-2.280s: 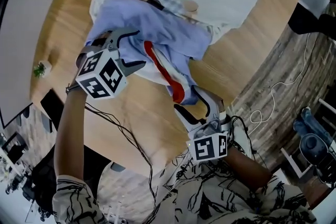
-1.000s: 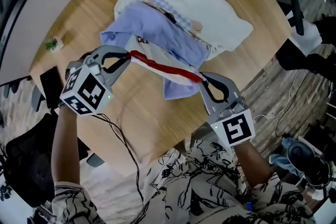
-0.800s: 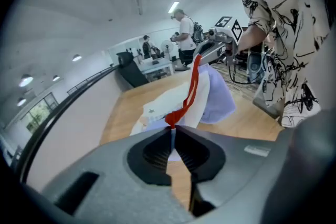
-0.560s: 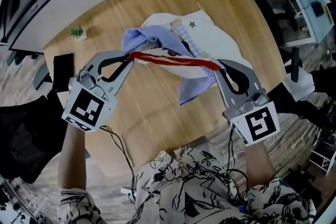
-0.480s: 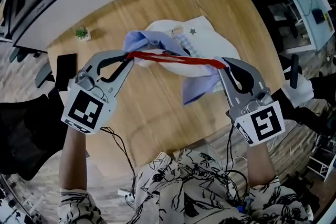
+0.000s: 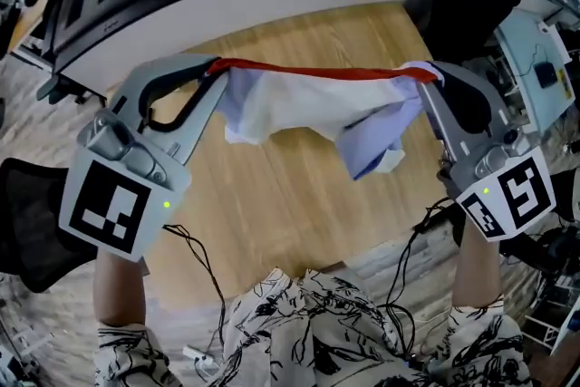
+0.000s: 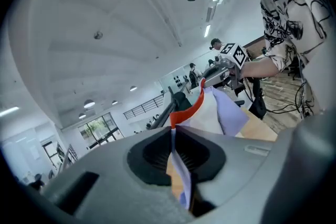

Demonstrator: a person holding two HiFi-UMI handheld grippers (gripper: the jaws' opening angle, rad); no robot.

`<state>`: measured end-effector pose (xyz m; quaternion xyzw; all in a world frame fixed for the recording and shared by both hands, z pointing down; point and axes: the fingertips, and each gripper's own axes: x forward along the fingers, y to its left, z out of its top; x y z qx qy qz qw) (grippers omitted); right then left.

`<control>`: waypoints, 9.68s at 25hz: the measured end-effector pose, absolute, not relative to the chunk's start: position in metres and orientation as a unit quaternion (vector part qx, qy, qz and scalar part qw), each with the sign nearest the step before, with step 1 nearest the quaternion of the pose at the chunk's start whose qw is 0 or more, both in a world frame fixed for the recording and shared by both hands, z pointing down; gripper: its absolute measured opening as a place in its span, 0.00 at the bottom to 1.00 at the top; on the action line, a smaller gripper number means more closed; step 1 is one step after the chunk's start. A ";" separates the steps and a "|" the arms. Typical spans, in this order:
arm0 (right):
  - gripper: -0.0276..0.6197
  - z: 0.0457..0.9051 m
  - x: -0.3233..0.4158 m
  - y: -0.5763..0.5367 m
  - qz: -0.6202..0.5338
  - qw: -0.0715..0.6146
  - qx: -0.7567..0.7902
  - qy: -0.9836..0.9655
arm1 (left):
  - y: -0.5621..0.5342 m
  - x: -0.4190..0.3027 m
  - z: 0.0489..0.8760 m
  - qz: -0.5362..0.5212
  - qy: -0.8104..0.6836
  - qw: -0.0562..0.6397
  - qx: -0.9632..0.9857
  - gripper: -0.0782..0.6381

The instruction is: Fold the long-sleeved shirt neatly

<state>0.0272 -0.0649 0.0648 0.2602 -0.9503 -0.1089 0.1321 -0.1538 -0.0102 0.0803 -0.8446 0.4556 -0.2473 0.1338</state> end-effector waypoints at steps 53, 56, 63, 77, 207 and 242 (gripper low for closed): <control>0.08 0.203 0.048 0.007 -0.135 0.291 0.013 -0.947 | 0.103 -0.105 0.224 -0.315 0.435 0.060 -0.842 0.14; 0.08 0.270 0.065 0.048 -0.077 0.312 0.000 -0.947 | 0.135 -0.088 0.288 -0.321 0.417 -0.003 -0.850 0.14; 0.08 0.370 0.095 0.134 -0.029 0.332 -0.036 -0.942 | 0.208 -0.046 0.382 -0.345 0.342 -0.103 -0.868 0.14; 0.48 0.447 0.134 0.223 0.049 0.385 -0.137 -0.912 | 0.273 -0.010 0.436 -0.328 0.266 -0.179 -0.889 0.52; 0.18 0.553 0.132 0.052 0.342 0.328 0.271 -0.838 | 0.174 -0.121 0.560 -0.241 0.587 -0.413 -0.653 0.30; 0.27 0.549 0.133 0.000 0.150 0.394 0.213 -0.881 | 0.156 -0.168 0.554 -0.364 0.611 -0.306 -0.634 0.42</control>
